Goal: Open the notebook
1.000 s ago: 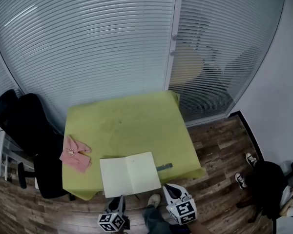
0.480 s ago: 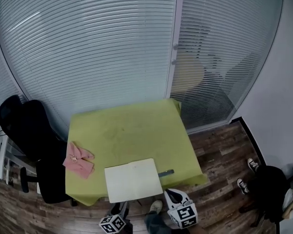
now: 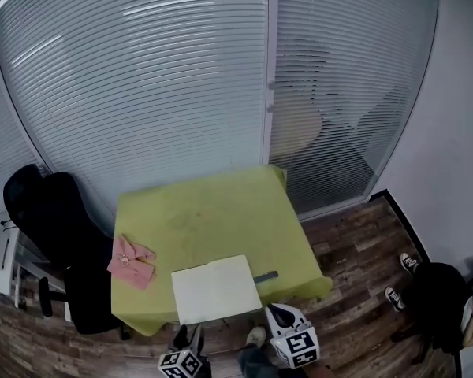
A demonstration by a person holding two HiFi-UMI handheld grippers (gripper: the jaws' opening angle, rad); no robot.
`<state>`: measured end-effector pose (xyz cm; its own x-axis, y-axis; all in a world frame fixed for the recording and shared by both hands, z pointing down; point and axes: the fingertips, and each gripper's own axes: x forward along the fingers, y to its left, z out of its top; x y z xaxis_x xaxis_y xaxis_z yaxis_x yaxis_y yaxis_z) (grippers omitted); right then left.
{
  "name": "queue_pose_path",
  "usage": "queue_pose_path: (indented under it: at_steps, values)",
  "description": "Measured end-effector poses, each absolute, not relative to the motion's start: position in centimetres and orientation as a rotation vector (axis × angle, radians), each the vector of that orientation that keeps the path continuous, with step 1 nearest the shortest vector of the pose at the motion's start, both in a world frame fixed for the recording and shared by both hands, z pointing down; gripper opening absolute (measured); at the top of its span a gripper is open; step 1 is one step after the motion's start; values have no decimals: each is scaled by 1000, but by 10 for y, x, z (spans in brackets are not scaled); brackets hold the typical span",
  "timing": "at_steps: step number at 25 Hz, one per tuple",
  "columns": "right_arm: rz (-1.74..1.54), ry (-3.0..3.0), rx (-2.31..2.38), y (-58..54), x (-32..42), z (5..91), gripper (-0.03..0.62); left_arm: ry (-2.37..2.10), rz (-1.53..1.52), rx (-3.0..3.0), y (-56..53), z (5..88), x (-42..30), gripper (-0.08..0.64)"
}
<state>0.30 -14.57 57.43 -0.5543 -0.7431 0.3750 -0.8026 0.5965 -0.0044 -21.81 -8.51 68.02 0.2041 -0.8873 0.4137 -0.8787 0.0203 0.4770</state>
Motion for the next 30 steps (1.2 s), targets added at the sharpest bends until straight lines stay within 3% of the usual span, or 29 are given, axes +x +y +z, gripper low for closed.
queue_pose_path:
  at_steps: [8, 15, 19, 30]
  values:
    - [184, -2535, 1317, -126, 5, 544, 14, -1716, -45, 2086, -96, 584, -197, 231]
    - [90, -2557, 1348, -110, 6, 512, 14, -1810, -56, 2223, -88, 516, -174, 132]
    - [57, -2588, 1379, -104, 4, 492, 14, -1878, -62, 2219, -81, 496, -177, 73]
    - [35, -2619, 1402, -90, 12, 474, 12, -1941, -52, 2198, -69, 477, -171, 32]
